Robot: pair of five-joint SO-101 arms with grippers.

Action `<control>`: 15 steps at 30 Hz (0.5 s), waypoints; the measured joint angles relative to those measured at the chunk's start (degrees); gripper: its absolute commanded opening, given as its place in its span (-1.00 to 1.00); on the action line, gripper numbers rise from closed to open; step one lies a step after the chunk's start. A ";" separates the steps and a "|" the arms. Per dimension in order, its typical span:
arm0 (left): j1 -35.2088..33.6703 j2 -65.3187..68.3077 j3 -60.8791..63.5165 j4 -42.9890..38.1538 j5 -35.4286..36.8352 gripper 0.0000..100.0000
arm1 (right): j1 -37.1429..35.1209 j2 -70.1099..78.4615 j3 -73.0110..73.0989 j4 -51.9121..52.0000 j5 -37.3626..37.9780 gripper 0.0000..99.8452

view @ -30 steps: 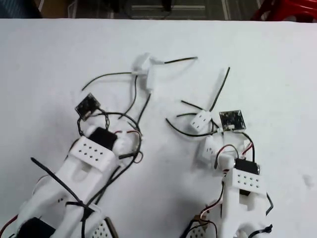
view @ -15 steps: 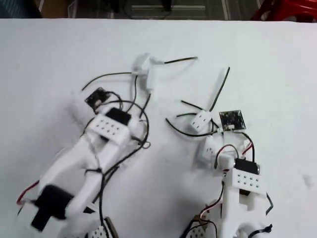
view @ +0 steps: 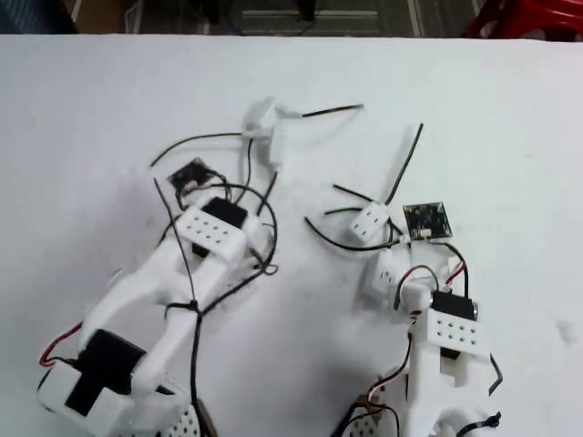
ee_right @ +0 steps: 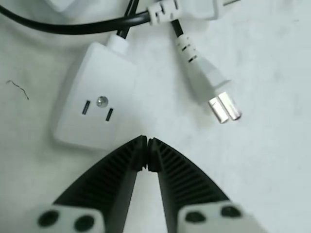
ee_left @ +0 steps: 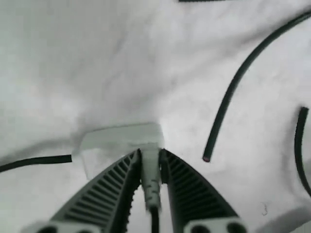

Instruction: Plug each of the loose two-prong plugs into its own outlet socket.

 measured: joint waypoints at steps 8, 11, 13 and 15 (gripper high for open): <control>-1.49 0.44 -0.53 1.85 -14.07 0.19 | 0.00 0.00 0.00 0.00 0.00 -0.95; -1.49 1.23 -2.73 6.24 -14.15 0.33 | 0.00 0.00 0.00 0.00 0.00 -0.95; -1.67 1.67 -4.22 10.81 -14.51 0.38 | 0.00 0.00 0.00 0.00 0.00 -0.95; -1.67 1.85 -6.07 15.91 -16.62 0.40 | 0.00 0.00 0.00 0.00 0.00 -0.95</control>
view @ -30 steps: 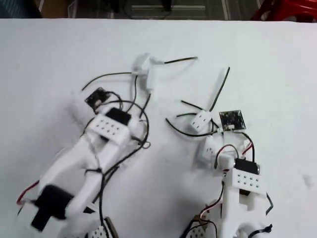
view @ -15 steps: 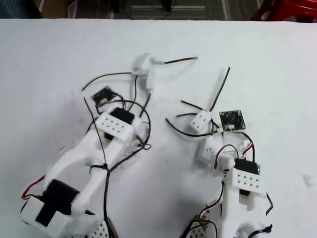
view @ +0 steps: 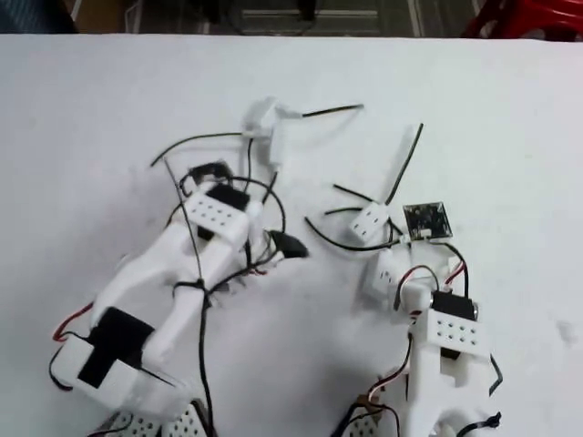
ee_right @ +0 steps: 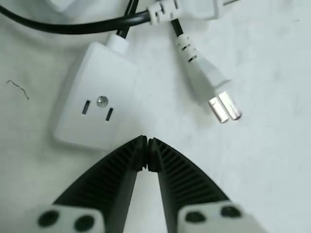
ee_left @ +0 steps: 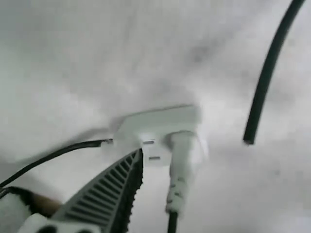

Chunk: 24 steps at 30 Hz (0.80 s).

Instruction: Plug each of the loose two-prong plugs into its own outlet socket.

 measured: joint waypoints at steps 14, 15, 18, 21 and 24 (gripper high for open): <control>-8.26 0.18 -21.98 13.71 -44.40 0.40 | 0.00 0.00 0.00 0.00 0.00 -0.95; -9.49 0.26 -24.35 14.77 -48.18 0.40 | 0.00 0.00 0.00 0.00 0.00 -0.95; -13.36 0.26 -32.88 18.11 -56.26 0.40 | 0.00 0.00 0.00 0.00 0.00 -0.95; -15.82 0.53 -40.26 21.54 -58.73 0.40 | 0.00 0.00 0.00 0.00 0.00 -0.95; -16.53 0.79 -41.32 22.51 -59.96 0.40 | 0.00 0.00 0.00 0.00 0.00 -0.95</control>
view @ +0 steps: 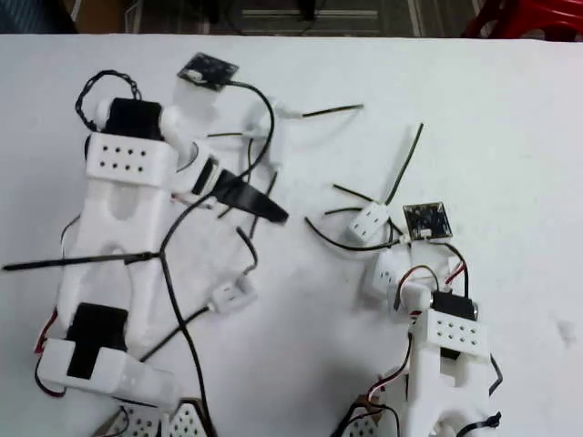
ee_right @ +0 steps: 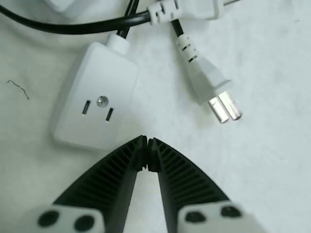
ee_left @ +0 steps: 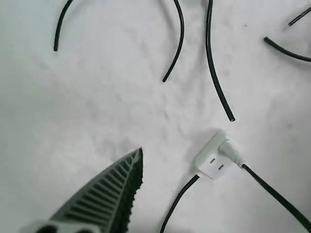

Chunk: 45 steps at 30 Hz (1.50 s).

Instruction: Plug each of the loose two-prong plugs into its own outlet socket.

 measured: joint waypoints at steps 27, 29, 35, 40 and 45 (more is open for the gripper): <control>1.58 -29.36 37.71 -3.60 -26.64 0.39 | 0.00 0.00 0.00 0.00 0.00 -0.95; 1.58 -29.36 41.67 -6.86 -28.66 0.39 | 0.00 0.00 0.00 0.00 0.00 -0.95; 1.14 -29.36 52.31 -15.03 -37.19 0.40 | 0.00 0.00 0.00 0.00 0.00 -0.95; 1.05 -29.45 58.99 -20.31 -42.20 0.40 | 0.00 0.00 0.00 0.00 0.00 -0.95; 1.05 -29.45 62.24 -26.29 -42.64 0.39 | 0.00 0.00 0.00 0.00 0.00 -0.95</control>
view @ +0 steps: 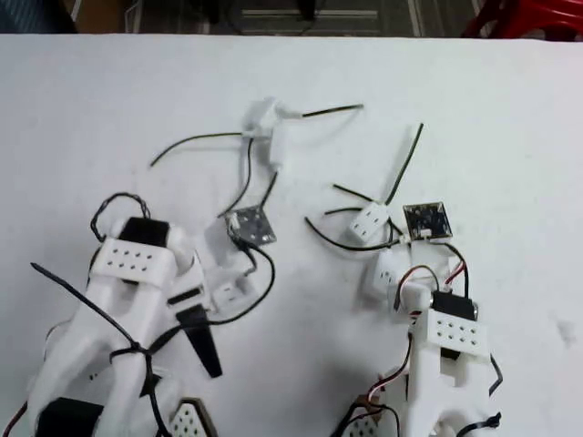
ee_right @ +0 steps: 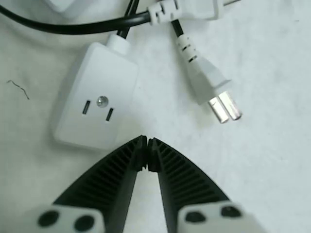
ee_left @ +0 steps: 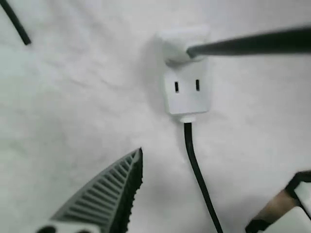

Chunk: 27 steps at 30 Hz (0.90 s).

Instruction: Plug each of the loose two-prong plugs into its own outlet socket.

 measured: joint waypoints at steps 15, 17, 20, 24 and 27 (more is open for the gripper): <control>-0.09 26.55 -10.73 -2.11 8.18 0.39 | 0.00 0.00 0.00 0.00 0.00 -0.95; -0.09 26.90 -11.60 -4.04 8.09 0.39 | 0.00 0.00 0.00 0.00 0.00 -0.95; -0.09 26.90 -11.78 -7.47 8.09 0.39 | 0.00 0.00 0.00 0.00 0.00 -0.95; 1.58 26.90 -10.73 -11.16 8.09 0.39 | 0.00 0.00 0.00 0.00 0.00 -0.95; 5.01 26.90 -8.88 -13.45 8.09 0.39 | 0.00 0.00 0.00 0.00 0.00 -0.95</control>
